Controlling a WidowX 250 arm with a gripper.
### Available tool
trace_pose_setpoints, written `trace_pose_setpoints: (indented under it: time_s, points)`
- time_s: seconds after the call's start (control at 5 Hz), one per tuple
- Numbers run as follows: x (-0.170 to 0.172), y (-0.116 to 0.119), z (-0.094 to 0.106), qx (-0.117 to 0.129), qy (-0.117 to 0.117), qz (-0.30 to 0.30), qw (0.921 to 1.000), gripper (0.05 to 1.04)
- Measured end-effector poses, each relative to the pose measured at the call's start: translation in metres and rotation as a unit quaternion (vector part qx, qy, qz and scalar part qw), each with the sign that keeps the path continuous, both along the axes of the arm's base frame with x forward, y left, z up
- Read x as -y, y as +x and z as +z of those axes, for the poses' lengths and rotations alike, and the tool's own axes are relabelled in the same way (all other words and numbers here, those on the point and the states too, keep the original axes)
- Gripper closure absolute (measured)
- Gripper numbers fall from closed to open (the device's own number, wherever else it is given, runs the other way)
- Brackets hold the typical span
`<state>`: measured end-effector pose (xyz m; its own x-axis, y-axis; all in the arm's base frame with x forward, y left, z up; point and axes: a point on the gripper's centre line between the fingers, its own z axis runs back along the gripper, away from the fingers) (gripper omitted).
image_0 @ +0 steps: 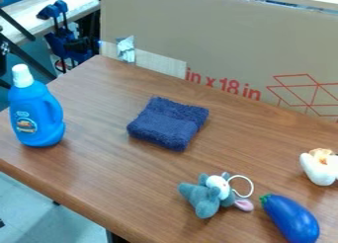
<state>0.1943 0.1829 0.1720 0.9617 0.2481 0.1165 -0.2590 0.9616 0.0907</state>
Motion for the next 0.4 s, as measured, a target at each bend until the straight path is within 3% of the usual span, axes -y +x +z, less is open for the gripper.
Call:
trace_pose_setpoints:
  time_s: [0.4]
  points:
    - [-0.0088,0.0136,-0.0178,0.014,-0.023,0.001,0.9996,0.082]
